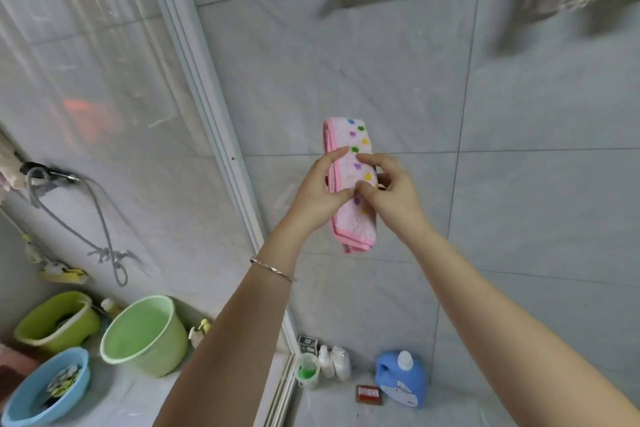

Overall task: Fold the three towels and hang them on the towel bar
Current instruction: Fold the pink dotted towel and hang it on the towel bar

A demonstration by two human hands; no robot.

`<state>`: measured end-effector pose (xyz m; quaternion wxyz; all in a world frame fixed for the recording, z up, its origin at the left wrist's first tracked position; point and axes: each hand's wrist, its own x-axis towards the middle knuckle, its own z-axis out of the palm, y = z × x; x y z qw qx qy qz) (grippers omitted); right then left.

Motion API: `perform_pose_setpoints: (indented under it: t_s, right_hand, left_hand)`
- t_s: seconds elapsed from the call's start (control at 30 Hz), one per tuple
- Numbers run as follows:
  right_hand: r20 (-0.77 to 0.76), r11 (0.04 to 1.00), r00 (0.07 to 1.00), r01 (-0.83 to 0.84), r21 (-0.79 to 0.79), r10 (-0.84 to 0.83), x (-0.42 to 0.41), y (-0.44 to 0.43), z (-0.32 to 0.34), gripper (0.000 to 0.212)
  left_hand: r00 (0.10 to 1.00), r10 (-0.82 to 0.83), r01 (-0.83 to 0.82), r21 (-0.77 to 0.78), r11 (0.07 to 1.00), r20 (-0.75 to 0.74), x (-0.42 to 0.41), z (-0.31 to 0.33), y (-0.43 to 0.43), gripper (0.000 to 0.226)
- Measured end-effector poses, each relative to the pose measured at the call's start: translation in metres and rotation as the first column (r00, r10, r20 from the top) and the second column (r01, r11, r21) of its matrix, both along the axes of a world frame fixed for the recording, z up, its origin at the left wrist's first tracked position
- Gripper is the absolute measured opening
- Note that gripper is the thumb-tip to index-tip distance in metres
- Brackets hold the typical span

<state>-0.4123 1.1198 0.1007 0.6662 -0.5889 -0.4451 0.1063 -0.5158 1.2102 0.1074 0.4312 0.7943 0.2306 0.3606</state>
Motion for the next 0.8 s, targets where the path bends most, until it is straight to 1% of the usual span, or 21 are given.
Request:
perform_pose_setpoints:
  t_s: [0.23, 0.37, 0.47, 0.6, 0.8]
  right_hand:
    - [0.076, 0.994, 0.997, 0.009, 0.107, -0.017, 0.054, 0.018, 0.043, 0.041]
    - [0.124, 0.989, 0.992, 0.011, 0.146, -0.029, 0.084, 0.018, 0.067, 0.041]
    - [0.188, 0.987, 0.980, 0.040, 0.157, -0.069, 0.106, 0.014, 0.086, 0.040]
    - [0.274, 0.974, 0.952, 0.082, 0.210, -0.139, 0.136, 0.010, 0.114, 0.040]
    - [0.340, 0.949, 0.911, 0.138, 0.283, -0.233, 0.168, 0.009, 0.154, 0.039]
  left_hand:
    - [0.996, -0.067, 0.060, 0.100, 0.993, 0.062, 0.055, 0.048, 0.023, 0.066]
    - [0.986, -0.107, 0.090, 0.138, 0.986, 0.124, 0.088, 0.072, 0.026, 0.064]
    - [0.978, -0.134, 0.106, 0.175, 0.979, 0.157, 0.112, 0.089, 0.025, 0.065]
    - [0.963, -0.201, 0.151, 0.256, 0.955, 0.181, 0.143, 0.117, 0.024, 0.067]
    - [0.949, -0.241, 0.156, 0.359, 0.920, 0.205, 0.179, 0.158, 0.027, 0.071]
